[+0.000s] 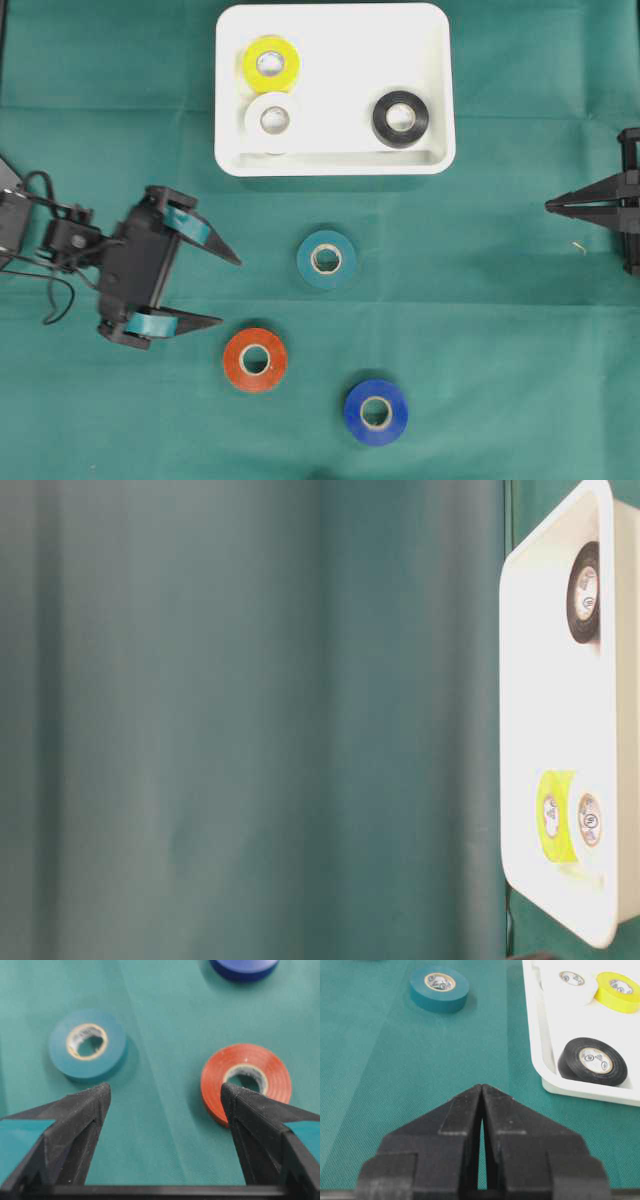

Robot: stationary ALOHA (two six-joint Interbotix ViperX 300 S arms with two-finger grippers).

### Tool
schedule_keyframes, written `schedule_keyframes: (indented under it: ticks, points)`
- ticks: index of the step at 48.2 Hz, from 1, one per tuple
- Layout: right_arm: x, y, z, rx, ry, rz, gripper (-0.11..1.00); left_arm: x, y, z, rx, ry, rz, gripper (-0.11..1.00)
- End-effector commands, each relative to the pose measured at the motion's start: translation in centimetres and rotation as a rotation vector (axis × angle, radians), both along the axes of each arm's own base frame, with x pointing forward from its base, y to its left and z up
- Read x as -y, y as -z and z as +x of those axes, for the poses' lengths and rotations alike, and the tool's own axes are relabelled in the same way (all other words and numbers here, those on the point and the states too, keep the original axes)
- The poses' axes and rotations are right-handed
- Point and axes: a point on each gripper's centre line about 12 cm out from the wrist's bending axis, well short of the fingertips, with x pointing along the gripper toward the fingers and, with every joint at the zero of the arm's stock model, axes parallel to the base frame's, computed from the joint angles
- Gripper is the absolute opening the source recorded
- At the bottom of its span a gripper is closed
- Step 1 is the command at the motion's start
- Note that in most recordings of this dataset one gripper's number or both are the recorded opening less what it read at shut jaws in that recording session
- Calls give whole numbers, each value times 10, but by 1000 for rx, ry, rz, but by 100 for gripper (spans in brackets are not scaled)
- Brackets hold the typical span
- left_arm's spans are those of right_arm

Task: Put the tape into the white case with the left arm.
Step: 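Move the open left gripper toward the red tape roll, then lower the left gripper onto the red tape roll and grasp it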

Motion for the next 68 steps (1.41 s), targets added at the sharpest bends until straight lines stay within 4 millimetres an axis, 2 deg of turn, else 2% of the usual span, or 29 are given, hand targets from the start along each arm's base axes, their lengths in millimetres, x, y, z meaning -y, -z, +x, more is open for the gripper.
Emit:
schedule_keyframes:
  ticks: [1, 19, 41, 68]
  points:
    - [0, -5, 2, 17, -1, 0, -9, 7, -3, 11, 12, 13, -4, 89]
    - [0, -5, 2, 17, 1, 0, -9, 31, 16, 27, -54, 43, -21, 89]
    - [0, -5, 2, 17, -1, 0, -9, 40, 50, 52, -133, 33, -8, 89]
    - [0, -5, 2, 18, 1, 0, -9, 41, 79, 58, -201, 31, 13, 89]
